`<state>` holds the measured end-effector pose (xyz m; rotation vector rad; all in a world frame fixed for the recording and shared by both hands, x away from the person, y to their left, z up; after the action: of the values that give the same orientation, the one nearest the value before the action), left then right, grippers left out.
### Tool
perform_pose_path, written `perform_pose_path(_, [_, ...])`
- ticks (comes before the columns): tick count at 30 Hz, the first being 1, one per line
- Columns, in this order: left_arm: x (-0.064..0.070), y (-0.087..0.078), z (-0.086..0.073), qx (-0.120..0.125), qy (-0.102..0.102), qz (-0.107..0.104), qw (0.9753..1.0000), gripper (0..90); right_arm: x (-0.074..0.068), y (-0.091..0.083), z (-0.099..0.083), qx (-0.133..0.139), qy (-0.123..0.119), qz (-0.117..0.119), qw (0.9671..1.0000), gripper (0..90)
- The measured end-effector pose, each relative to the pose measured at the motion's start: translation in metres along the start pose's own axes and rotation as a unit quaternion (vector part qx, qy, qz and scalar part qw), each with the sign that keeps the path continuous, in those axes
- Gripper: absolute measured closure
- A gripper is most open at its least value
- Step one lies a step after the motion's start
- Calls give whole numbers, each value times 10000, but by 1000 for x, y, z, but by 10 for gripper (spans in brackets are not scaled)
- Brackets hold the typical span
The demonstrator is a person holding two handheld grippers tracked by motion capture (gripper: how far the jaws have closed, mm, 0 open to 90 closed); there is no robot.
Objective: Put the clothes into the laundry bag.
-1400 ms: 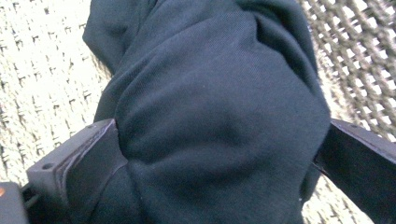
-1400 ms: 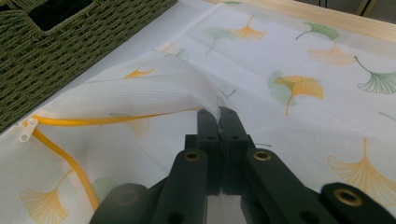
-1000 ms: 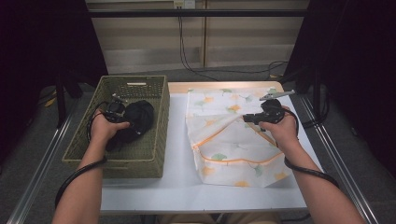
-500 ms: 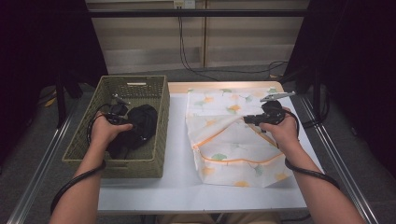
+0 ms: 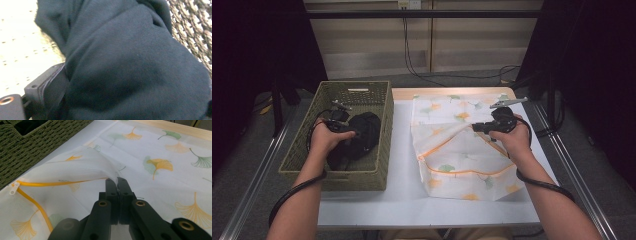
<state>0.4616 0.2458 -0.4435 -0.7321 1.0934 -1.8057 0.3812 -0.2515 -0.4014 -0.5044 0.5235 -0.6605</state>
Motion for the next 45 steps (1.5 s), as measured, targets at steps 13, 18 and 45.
perform_pose_path(13, [2,15,-1,-142,92,-251,9995,57,1,-4,0,62,0,2,10000,899])
perform_pose_path(18, [5,15,-3,-55,166,-42,9998,155,3,-7,-2,74,20,-33,10000,898])
perform_pose_path(45, [6,-16,4,-373,-937,210,9947,541,6,-12,-4,63,51,-80,9999,898])
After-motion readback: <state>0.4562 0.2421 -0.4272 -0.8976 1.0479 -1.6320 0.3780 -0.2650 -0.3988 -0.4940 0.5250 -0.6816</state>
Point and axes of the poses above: each handheld gripper's, and its own axes: y roughly forward along the jaws, z roughly out of its top, x roughly to its right, the point moved 1 cm from there along y, roughly forward along the jaws, and after that the axes turned 11 degrees about z, right-handed, at the moved point
